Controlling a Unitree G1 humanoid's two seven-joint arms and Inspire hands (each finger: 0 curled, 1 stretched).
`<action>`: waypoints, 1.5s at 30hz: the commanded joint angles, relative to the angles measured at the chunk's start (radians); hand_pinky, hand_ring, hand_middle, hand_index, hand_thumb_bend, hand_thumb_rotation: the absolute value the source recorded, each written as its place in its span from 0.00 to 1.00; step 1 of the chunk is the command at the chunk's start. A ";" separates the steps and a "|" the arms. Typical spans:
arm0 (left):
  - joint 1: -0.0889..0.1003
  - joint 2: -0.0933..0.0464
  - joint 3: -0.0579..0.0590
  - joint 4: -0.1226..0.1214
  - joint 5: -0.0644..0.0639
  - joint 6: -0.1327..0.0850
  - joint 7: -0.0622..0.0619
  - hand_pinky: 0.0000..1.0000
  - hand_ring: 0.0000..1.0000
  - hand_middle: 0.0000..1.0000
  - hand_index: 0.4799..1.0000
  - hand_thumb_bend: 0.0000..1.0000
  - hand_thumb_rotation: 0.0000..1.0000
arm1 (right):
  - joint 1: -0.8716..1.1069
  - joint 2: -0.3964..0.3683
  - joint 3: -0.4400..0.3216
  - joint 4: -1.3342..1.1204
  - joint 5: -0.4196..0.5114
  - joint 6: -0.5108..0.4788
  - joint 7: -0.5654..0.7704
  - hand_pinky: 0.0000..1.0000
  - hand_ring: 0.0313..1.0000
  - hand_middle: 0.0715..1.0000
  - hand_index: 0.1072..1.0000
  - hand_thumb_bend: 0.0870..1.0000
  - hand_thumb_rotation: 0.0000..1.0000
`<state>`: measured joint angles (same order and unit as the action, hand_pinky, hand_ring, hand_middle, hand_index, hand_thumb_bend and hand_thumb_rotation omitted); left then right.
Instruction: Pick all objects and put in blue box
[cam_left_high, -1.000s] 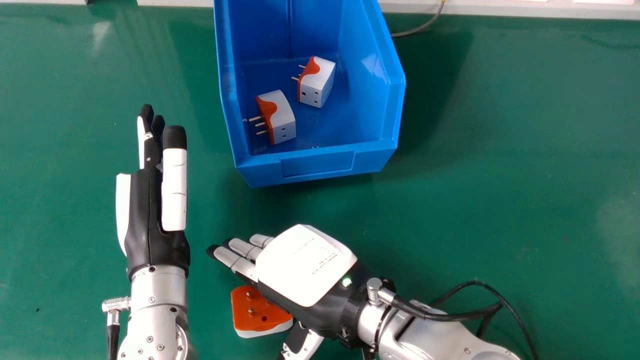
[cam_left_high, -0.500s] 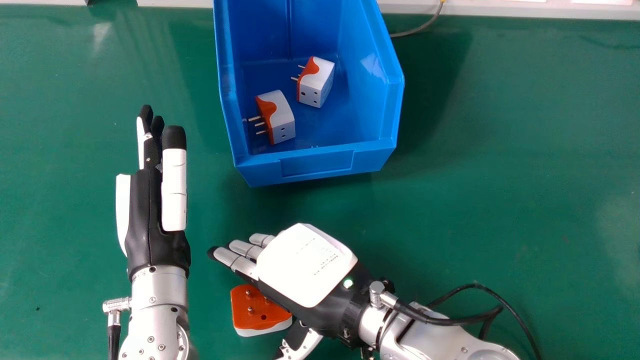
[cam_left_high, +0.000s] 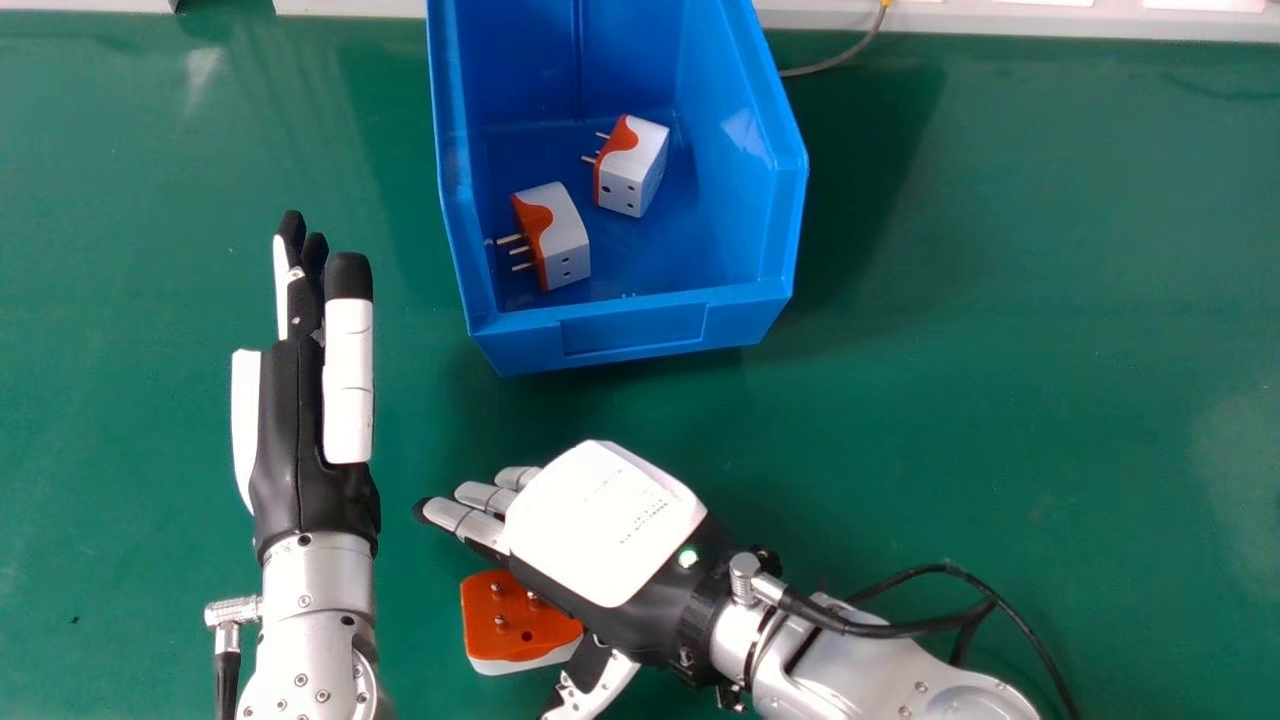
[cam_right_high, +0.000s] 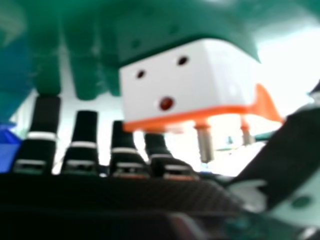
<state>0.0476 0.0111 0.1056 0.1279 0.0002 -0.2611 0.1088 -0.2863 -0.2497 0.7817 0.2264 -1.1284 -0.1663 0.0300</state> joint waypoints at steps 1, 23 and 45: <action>0.001 -0.004 0.002 -0.023 0.005 -0.026 0.006 1.00 1.00 1.00 1.00 0.90 1.00 | 0.020 -0.011 0.020 0.013 0.016 -0.004 0.051 0.70 0.85 0.89 0.91 0.79 0.49; 0.001 -0.004 0.001 -0.025 0.007 -0.020 0.010 1.00 1.00 1.00 1.00 0.89 1.00 | 0.009 -0.005 0.005 0.089 0.146 -0.134 -0.096 0.63 0.77 0.82 0.84 0.70 0.30; 0.008 -0.006 -0.005 -0.036 0.017 -0.018 0.013 1.00 1.00 1.00 1.00 0.89 1.00 | 0.023 -0.010 0.011 0.066 0.124 -0.108 -0.106 0.40 0.51 0.53 0.54 0.54 0.08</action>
<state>0.0565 0.0080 0.1036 0.1080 0.0023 -0.2674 0.1161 -0.2795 -0.2511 0.7790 0.2772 -0.9847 -0.2839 -0.0929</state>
